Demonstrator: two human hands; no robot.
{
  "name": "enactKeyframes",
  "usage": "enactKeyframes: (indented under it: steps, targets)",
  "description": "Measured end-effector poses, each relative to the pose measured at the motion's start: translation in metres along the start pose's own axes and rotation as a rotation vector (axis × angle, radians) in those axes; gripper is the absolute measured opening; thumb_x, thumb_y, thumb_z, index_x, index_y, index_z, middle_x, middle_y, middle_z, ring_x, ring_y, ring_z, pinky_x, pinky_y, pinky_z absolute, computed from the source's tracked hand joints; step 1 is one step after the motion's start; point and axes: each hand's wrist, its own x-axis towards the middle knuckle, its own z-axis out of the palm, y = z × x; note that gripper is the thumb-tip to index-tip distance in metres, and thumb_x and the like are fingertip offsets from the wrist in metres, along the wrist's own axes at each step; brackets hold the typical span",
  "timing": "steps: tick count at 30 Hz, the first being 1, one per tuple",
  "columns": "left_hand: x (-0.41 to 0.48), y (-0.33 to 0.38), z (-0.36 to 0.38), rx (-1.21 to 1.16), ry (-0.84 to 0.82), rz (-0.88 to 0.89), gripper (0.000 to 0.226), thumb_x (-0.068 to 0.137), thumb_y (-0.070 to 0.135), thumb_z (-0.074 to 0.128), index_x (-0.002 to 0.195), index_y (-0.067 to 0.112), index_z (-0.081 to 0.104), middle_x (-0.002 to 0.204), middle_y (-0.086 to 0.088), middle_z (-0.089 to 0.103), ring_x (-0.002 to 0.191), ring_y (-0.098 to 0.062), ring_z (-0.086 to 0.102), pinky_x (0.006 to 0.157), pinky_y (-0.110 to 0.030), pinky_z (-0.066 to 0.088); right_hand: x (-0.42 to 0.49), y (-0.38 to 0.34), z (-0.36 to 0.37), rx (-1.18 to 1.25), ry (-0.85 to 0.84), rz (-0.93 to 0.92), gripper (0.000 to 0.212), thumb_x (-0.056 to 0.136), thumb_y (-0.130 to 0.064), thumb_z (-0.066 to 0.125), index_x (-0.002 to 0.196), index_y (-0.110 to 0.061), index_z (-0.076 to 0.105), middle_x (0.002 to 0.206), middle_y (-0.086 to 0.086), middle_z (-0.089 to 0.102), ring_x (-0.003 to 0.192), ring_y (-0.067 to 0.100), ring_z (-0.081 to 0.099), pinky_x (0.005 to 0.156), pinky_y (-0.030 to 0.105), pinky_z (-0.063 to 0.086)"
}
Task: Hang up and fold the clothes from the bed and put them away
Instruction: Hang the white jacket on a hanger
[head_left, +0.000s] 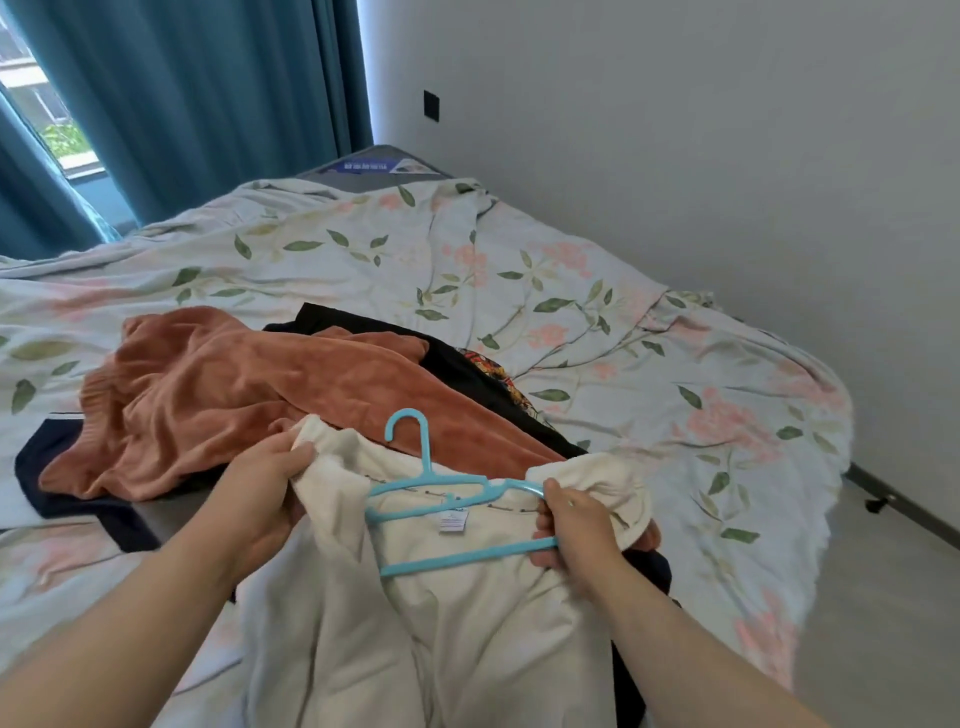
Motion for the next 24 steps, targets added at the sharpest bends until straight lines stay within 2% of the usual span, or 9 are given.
enactKeyframes:
  steps: [4, 6, 7, 9, 11, 14, 16, 20, 24]
  targets:
    - [0.004, -0.042, 0.012, 0.414, -0.039, 0.184, 0.030, 0.095, 0.004, 0.057, 0.111, 0.022, 0.074, 0.119, 0.001, 0.069, 0.106, -0.015, 0.063, 0.093, -0.035, 0.046, 0.003, 0.013, -0.012, -0.424, 0.295, -0.338, 0.034, 0.091, -0.049, 0.060, 0.075, -0.019, 0.060, 0.078, -0.006, 0.059, 0.079, 0.023, 0.060, 0.064, 0.027, 0.045]
    - [0.008, -0.062, 0.019, 0.631, 0.003, 0.267, 0.036, 0.090, 0.008, 0.066, 0.123, 0.022, 0.067, 0.125, 0.011, 0.064, 0.106, 0.000, 0.060, 0.096, -0.026, 0.044, 0.013, 0.021, -0.031, -0.448, 0.594, -0.376, 0.030, 0.088, -0.044, 0.065, 0.100, -0.016, 0.064, 0.108, 0.002, 0.058, 0.101, 0.027, 0.055, 0.081, 0.028, 0.044]
    - [0.009, -0.071, 0.023, 0.701, 0.030, 0.292, 0.039, 0.087, 0.009, 0.070, 0.124, 0.021, 0.064, 0.118, 0.016, 0.064, 0.097, 0.006, 0.060, 0.089, -0.020, 0.044, 0.020, 0.023, -0.043, -0.447, 0.663, -0.284, 0.045, 0.085, -0.042, 0.069, 0.118, -0.013, 0.060, 0.123, 0.010, 0.055, 0.113, 0.033, 0.051, 0.092, 0.037, 0.043]
    - [0.012, -0.085, 0.029, 0.805, 0.057, 0.329, 0.048, 0.083, 0.011, 0.075, 0.128, 0.022, 0.061, 0.105, 0.023, 0.059, 0.087, 0.008, 0.057, 0.076, -0.013, 0.040, 0.032, 0.029, -0.062, -0.314, 0.540, -0.005, 0.079, 0.082, -0.044, 0.073, 0.144, -0.008, 0.040, 0.140, 0.018, 0.047, 0.127, 0.040, 0.045, 0.103, 0.045, 0.041]
    - [0.014, -0.096, 0.032, 0.893, 0.020, 0.368, 0.058, 0.079, 0.015, 0.079, 0.132, 0.020, 0.057, 0.104, 0.026, 0.054, 0.090, 0.007, 0.053, 0.076, -0.014, 0.040, 0.038, 0.033, -0.070, -0.007, 0.367, 0.155, 0.087, 0.081, -0.042, 0.076, 0.147, -0.003, 0.034, 0.134, 0.015, 0.052, 0.125, 0.037, 0.051, 0.100, 0.044, 0.047]
    - [0.016, -0.109, 0.039, 1.032, -0.059, 0.469, 0.066, 0.072, 0.027, 0.085, 0.131, 0.023, 0.054, 0.109, 0.026, 0.051, 0.097, -0.001, 0.053, 0.081, -0.019, 0.042, 0.042, 0.034, -0.080, 0.180, 0.269, 0.055, 0.040, 0.085, -0.025, 0.072, 0.116, -0.001, 0.067, 0.106, 0.010, 0.068, 0.102, 0.029, 0.065, 0.088, 0.043, 0.055]
    - [0.019, -0.115, 0.043, 1.136, -0.068, 0.528, 0.074, 0.069, 0.032, 0.085, 0.134, 0.023, 0.052, 0.127, 0.015, 0.053, 0.113, -0.008, 0.050, 0.093, -0.024, 0.039, 0.033, 0.026, -0.082, 0.263, 0.209, -0.008, 0.008, 0.087, -0.012, 0.067, 0.092, -0.007, 0.072, 0.087, 0.011, 0.071, 0.081, 0.024, 0.067, 0.074, 0.039, 0.054]
    - [0.029, -0.118, 0.041, 1.276, -0.045, 0.490, 0.091, 0.073, 0.037, 0.083, 0.151, 0.024, 0.037, 0.154, 0.006, 0.038, 0.136, -0.018, 0.037, 0.113, -0.035, 0.032, -0.010, -0.008, -0.084, 0.527, -0.058, -0.110, 0.021, 0.085, 0.002, 0.058, 0.098, -0.010, 0.069, 0.089, 0.014, 0.073, 0.075, 0.023, 0.071, 0.069, 0.037, 0.057]
    - [0.035, -0.119, 0.038, 1.385, -0.052, 0.509, 0.089, 0.077, 0.041, 0.076, 0.153, 0.029, 0.032, 0.154, 0.007, 0.035, 0.135, -0.020, 0.034, 0.113, -0.039, 0.034, -0.056, -0.029, -0.074, 0.353, -0.430, -0.195, 0.033, 0.068, -0.008, 0.063, 0.098, -0.015, 0.077, 0.099, 0.014, 0.076, 0.086, 0.026, 0.073, 0.066, 0.034, 0.058]
